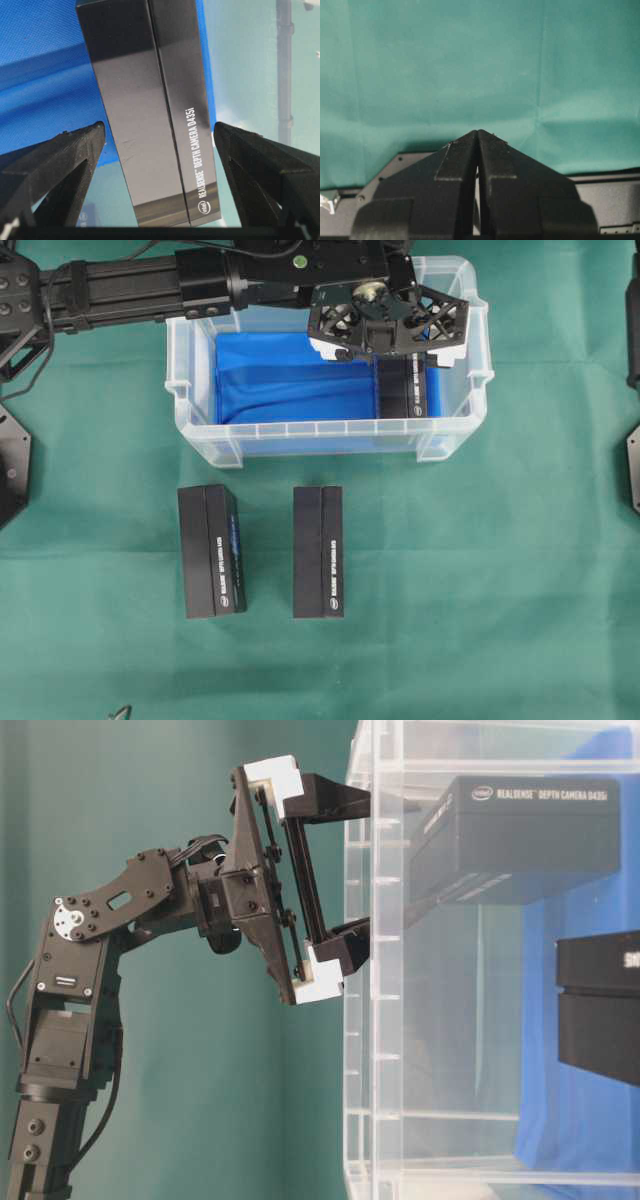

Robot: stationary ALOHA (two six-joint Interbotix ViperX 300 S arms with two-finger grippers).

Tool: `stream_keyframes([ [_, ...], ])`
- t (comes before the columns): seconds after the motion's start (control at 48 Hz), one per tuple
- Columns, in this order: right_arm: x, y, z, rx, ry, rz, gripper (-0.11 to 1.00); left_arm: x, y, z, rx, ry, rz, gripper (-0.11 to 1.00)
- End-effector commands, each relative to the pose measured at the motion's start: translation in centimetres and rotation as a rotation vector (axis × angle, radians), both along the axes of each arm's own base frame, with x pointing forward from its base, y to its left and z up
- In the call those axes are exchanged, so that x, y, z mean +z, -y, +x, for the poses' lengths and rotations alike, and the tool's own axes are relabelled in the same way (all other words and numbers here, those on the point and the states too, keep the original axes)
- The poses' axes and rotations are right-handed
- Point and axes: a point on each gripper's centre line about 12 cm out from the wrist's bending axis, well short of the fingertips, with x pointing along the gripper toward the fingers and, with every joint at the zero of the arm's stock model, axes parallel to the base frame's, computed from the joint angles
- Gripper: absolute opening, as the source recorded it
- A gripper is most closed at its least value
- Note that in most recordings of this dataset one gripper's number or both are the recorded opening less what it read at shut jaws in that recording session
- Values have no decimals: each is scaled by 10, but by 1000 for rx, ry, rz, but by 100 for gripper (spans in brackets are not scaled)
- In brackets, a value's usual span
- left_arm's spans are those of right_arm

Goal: Take the box out of the case with the left arm.
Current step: 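Lower the left gripper around the right box and close on it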

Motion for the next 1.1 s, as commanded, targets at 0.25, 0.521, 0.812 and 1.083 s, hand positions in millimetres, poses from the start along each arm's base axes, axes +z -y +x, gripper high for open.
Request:
stream_keyframes([
  [0.25, 3, 0, 0, -2, 12, 2, 0, 0, 1, 5, -5, 26, 4, 87],
  [0.521, 3, 0, 0, -2, 14, 3, 0, -10, 1, 7, -5, 11, 1, 87],
  [0.812, 4, 0, 0, -1, 14, 2, 0, -17, 1, 5, 0, 0, -5, 87],
  [1.083, 4, 0, 0, -2, 16, 2, 0, -17, 2, 6, 14, 15, -8, 87],
])
